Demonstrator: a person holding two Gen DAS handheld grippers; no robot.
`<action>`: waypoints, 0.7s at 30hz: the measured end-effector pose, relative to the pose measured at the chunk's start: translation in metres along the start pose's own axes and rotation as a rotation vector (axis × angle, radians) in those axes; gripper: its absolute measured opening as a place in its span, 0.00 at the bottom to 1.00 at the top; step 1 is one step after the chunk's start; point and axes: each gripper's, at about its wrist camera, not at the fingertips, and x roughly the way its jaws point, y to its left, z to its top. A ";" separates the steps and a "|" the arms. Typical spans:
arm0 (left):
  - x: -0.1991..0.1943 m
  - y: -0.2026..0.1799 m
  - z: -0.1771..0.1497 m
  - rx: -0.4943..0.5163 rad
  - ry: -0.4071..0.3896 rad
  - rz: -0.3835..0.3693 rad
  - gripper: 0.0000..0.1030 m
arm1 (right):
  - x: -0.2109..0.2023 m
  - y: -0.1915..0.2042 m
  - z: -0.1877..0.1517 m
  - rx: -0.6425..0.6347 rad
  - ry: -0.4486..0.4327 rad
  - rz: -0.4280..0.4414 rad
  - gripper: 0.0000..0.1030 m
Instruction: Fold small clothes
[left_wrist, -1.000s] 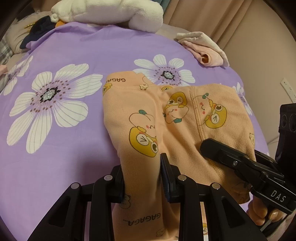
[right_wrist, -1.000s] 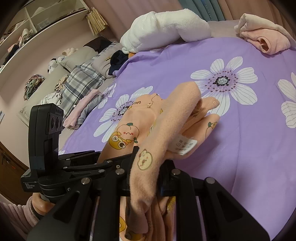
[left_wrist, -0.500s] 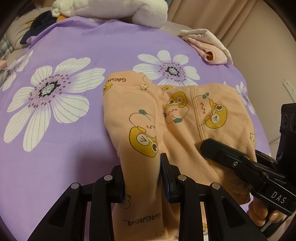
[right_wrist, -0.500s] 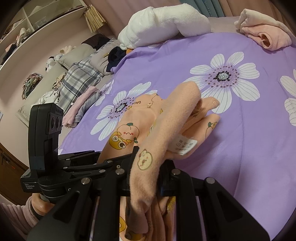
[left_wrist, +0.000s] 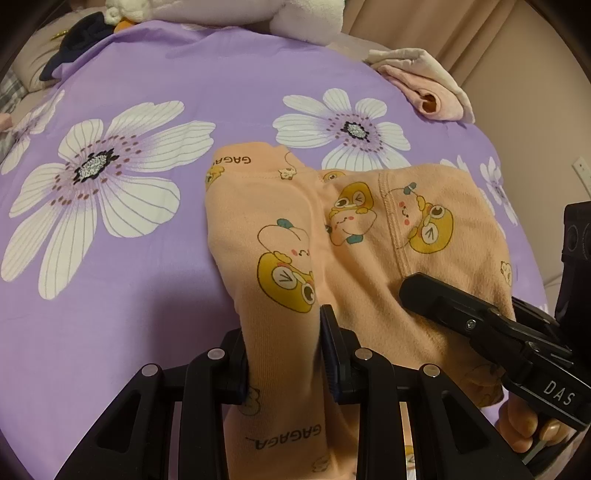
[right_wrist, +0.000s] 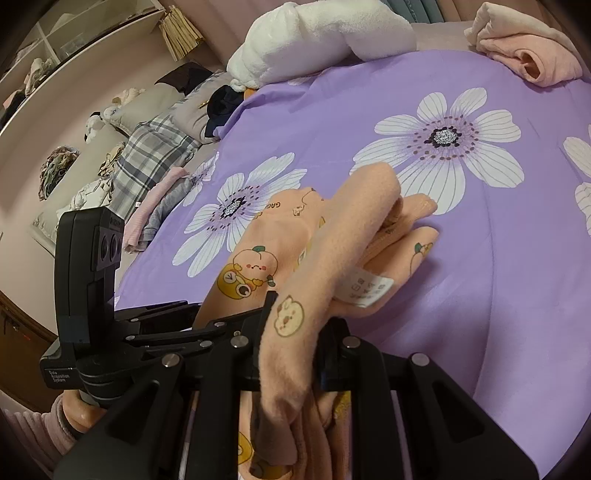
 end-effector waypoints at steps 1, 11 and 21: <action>0.000 0.000 0.000 -0.001 0.000 0.000 0.27 | 0.001 -0.001 0.000 0.001 0.001 0.000 0.18; 0.003 0.001 0.000 0.002 0.003 0.005 0.27 | 0.003 -0.003 0.000 0.006 0.006 -0.002 0.18; 0.006 0.003 0.000 0.005 0.012 0.014 0.27 | 0.008 -0.015 -0.002 0.050 0.014 -0.029 0.20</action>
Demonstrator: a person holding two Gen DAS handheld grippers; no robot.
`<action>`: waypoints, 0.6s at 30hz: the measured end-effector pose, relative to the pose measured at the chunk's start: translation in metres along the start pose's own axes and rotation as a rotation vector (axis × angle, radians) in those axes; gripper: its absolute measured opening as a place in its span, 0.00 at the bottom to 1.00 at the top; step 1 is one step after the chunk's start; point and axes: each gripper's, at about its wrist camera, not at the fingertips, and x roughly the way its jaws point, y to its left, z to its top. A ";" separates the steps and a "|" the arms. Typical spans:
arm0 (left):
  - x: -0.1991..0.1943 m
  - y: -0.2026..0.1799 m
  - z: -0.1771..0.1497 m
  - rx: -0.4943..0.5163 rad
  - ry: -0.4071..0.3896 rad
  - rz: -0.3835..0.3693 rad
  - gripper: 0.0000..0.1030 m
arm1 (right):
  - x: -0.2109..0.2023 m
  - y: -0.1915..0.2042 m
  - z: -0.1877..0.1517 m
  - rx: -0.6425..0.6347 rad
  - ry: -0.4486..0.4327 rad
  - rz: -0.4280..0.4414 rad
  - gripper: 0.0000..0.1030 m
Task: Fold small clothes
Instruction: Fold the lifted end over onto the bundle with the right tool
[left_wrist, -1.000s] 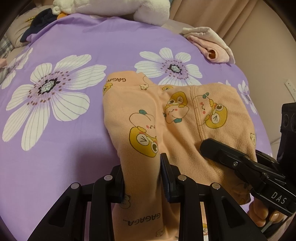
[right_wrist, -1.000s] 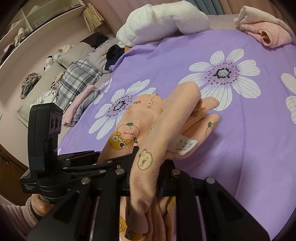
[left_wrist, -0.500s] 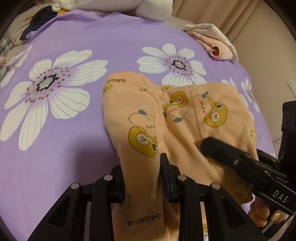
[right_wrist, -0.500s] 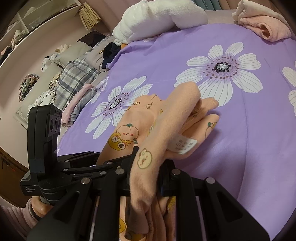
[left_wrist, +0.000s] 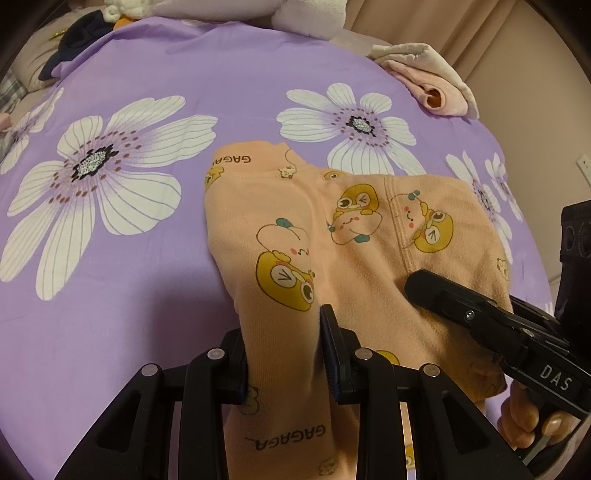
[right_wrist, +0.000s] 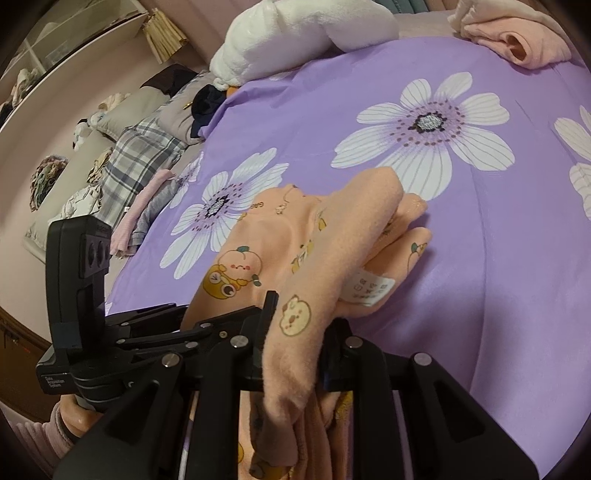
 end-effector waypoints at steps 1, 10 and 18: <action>0.000 0.000 0.000 0.001 0.000 0.001 0.27 | -0.001 0.000 -0.001 0.004 0.000 -0.002 0.20; 0.000 0.002 -0.001 -0.009 -0.004 0.000 0.29 | 0.002 -0.014 -0.005 0.060 0.009 -0.032 0.22; -0.002 0.004 -0.003 -0.007 -0.022 0.075 0.54 | 0.003 -0.026 -0.008 0.103 0.016 -0.065 0.31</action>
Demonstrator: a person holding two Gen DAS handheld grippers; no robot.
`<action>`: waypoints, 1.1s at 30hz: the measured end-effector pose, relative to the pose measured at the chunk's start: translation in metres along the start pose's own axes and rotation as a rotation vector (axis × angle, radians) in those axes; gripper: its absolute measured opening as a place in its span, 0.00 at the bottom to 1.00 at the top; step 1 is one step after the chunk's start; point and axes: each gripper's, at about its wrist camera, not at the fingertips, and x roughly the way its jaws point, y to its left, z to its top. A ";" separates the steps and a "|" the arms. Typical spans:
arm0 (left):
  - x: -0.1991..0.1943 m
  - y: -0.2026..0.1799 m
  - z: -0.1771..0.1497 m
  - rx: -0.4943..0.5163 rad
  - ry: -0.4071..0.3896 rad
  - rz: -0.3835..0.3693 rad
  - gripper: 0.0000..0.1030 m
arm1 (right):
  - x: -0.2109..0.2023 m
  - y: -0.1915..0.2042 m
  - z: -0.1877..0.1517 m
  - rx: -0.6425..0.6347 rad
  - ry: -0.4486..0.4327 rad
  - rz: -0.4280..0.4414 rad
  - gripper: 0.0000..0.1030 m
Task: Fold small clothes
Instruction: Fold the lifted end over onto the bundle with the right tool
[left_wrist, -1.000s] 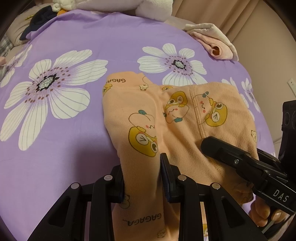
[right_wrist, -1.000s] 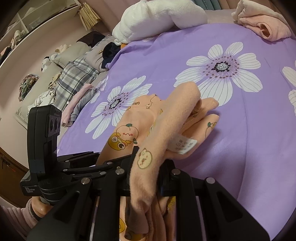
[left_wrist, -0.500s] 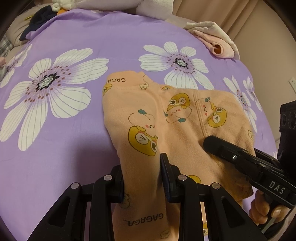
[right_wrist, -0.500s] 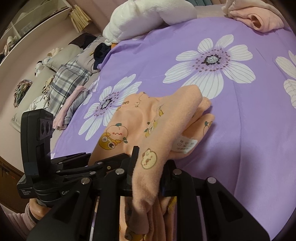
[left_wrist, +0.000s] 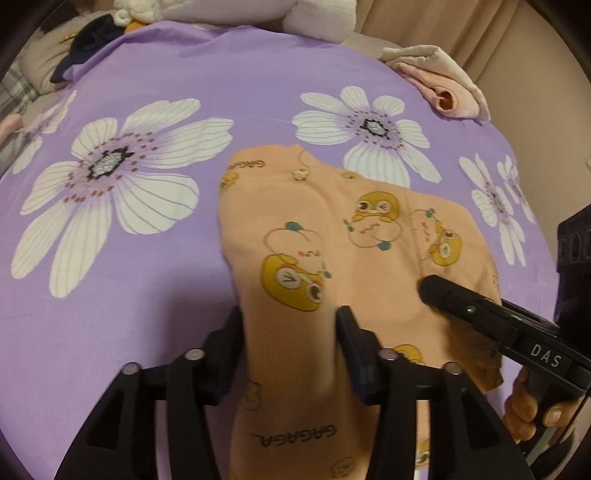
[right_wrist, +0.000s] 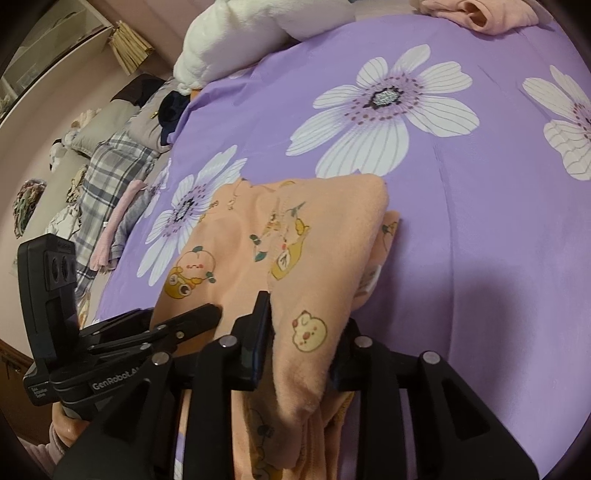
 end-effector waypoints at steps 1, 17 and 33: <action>0.000 0.001 -0.001 -0.001 -0.001 0.010 0.58 | 0.000 -0.001 0.000 0.003 0.000 -0.008 0.33; -0.038 0.004 -0.017 0.071 -0.087 0.140 0.69 | -0.040 0.001 0.009 -0.096 -0.165 -0.240 0.53; -0.025 -0.017 -0.034 0.135 -0.039 0.082 0.44 | -0.007 0.009 0.009 -0.132 -0.048 -0.201 0.15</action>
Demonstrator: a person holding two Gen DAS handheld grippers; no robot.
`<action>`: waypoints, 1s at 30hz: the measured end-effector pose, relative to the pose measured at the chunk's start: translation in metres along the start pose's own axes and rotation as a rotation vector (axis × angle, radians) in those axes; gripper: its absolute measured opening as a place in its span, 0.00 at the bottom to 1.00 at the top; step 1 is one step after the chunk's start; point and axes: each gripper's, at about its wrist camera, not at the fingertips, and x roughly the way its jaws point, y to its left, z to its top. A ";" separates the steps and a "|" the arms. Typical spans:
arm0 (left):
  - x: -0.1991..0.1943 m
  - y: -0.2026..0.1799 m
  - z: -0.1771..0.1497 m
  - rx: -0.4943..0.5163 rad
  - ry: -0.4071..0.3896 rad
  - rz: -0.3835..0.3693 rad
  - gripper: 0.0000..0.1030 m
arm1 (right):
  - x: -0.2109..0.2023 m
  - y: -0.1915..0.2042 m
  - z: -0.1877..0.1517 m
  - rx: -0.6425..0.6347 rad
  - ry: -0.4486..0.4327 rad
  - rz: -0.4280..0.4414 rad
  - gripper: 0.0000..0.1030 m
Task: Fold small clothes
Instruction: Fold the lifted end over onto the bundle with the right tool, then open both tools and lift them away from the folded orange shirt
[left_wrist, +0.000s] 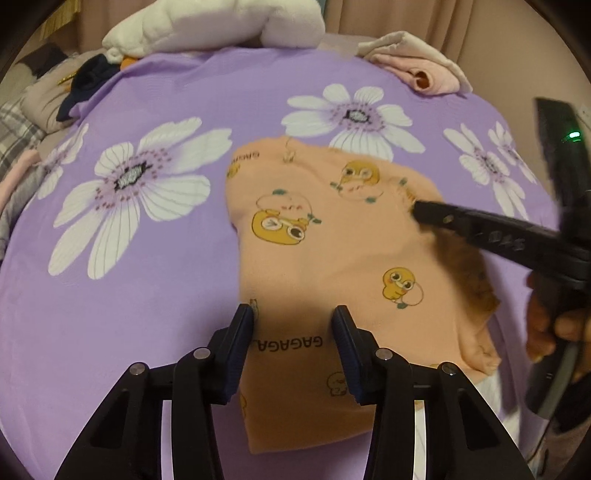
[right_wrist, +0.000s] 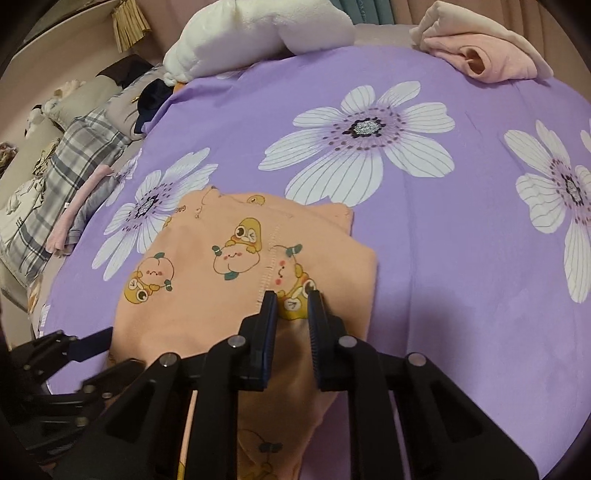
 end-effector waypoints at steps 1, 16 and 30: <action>-0.002 0.000 -0.002 -0.003 -0.003 0.000 0.44 | -0.004 0.002 -0.001 -0.004 -0.006 -0.007 0.15; -0.011 -0.005 -0.031 0.011 -0.003 0.038 0.44 | -0.037 0.022 -0.069 -0.134 0.047 0.072 0.15; -0.096 -0.007 -0.019 -0.054 -0.086 0.071 0.83 | -0.126 0.041 -0.059 -0.125 -0.067 -0.016 0.72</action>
